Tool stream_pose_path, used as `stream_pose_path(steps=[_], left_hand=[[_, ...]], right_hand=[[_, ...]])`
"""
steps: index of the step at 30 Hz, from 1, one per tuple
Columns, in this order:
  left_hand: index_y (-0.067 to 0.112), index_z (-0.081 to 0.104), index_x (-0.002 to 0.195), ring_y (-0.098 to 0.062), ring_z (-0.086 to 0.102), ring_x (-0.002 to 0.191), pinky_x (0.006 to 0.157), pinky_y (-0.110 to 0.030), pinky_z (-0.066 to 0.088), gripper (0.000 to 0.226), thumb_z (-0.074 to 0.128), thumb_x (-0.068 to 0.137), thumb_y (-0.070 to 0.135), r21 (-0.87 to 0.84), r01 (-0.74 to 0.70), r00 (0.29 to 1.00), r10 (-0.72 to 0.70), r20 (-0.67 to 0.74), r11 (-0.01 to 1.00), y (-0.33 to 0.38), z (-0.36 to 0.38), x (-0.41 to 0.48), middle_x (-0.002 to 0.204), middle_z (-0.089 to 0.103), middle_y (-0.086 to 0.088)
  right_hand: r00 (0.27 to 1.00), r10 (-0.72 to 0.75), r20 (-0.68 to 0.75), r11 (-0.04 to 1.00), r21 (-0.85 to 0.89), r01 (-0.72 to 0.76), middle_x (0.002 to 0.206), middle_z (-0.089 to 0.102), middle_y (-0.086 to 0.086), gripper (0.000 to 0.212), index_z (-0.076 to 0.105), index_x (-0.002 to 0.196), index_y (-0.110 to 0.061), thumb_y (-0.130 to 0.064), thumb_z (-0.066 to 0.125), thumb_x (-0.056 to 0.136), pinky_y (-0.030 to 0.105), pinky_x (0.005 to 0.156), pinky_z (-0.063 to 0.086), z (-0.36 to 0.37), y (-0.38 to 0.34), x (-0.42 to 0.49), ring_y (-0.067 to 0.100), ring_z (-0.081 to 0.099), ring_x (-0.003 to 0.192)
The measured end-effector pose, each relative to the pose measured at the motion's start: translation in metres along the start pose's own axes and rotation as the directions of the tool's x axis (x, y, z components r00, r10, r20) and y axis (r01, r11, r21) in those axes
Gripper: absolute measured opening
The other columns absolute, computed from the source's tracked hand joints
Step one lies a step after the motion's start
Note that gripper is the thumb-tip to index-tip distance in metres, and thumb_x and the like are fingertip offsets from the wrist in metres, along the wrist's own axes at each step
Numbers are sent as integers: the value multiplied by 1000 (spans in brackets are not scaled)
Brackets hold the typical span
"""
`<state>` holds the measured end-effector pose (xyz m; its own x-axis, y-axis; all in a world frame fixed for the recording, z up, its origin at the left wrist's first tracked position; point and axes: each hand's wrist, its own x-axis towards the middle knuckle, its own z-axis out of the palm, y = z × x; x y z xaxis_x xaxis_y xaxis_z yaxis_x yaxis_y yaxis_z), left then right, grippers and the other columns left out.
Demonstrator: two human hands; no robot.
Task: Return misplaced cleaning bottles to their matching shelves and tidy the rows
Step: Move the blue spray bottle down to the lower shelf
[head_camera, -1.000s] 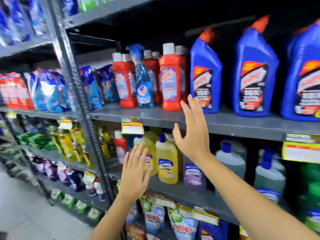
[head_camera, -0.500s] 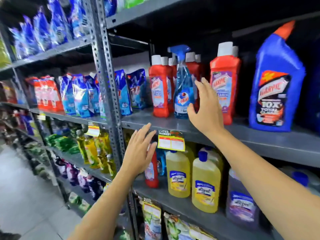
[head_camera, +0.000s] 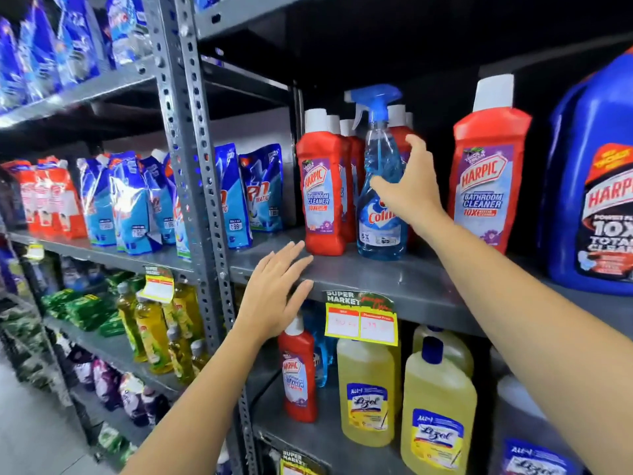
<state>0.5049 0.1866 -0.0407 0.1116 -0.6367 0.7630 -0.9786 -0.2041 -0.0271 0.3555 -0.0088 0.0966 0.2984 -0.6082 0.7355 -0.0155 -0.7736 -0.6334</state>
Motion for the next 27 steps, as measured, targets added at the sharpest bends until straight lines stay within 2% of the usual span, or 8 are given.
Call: stream_pose_path(steps=[3, 6, 9, 12, 13, 18, 22, 27], left_hand=[[9, 65, 118, -24, 57, 119, 98, -45, 45, 47, 41, 95, 42, -58, -31, 997, 27, -70, 998, -8, 4, 2, 123, 66, -9], [9, 68, 113, -25, 62, 112, 94, -42, 47, 46, 44, 93, 43, -89, -42, 992, 31, -121, 995, -11, 8, 6, 115, 70, -8], [9, 69, 111, -24, 62, 111, 93, -40, 47, 46, 45, 93, 44, -114, -62, 990, 47, -135, 992, -13, 10, 3, 113, 71, -8], [9, 68, 112, -25, 62, 111, 93, -41, 45, 47, 44, 93, 45, -122, -67, 991, 51, -126, 990, -16, 10, 4, 113, 71, -9], [9, 68, 112, -25, 62, 112, 93, -41, 44, 48, 44, 93, 46, -128, -57, 992, 42, -116, 990, -15, 10, 5, 114, 70, -9], [8, 66, 114, -27, 60, 111, 95, -40, 38, 45, 46, 95, 43, -153, -41, 994, 25, -106, 987, -16, 13, 1, 116, 68, -12], [5, 62, 119, -32, 57, 112, 96, -44, 37, 46, 40, 97, 40, -174, -89, 992, 72, -102, 981, -20, 11, -4, 120, 64, -14], [6, 48, 134, -30, 42, 130, 110, -43, 26, 52, 32, 99, 41, -221, -188, 978, 162, -128, 957, -28, 14, -16, 137, 53, -13]], right_hand=[[981, 176, 87, 983, 43, -180, 139, 46, 12, 96, 23, 145, -15, -30, 79, 69, 38, 96, 49, 5, 16, 4, 25, 55, 118], [945, 277, 172, 957, 44, -288, 123, 62, 8, 67, 45, 125, -14, -30, 83, 71, 41, 91, 54, 5, 25, 6, 22, 64, 106], [929, 291, 227, 945, 85, -317, 107, 72, 7, 30, 64, 99, -21, -22, 81, 75, 32, 74, 59, 5, 26, 2, 16, 70, 88], [928, 291, 232, 947, 71, -315, 101, 71, 4, 41, 61, 108, -15, -12, 82, 73, 16, 50, 52, 5, 24, -1, 10, 68, 79], [934, 291, 208, 949, 64, -310, 101, 70, 3, 48, 58, 111, -14, -10, 83, 71, 16, 51, 52, 6, 23, -2, 12, 67, 81], [979, 203, -10, 977, -65, -203, 115, 68, 9, 59, 55, 115, -8, -9, 86, 65, 38, 91, 54, 19, 13, -23, 20, 66, 99], [993, 71, -92, 992, -99, -80, 108, 68, 2, 55, 56, 111, -14, -22, 85, 65, 40, 92, 53, 14, -6, -56, 17, 66, 98], [988, 13, -153, 991, 132, 7, 99, 71, -13, 48, 57, 100, -30, -39, 85, 61, 25, 76, 56, -9, -50, -103, 10, 69, 96]])
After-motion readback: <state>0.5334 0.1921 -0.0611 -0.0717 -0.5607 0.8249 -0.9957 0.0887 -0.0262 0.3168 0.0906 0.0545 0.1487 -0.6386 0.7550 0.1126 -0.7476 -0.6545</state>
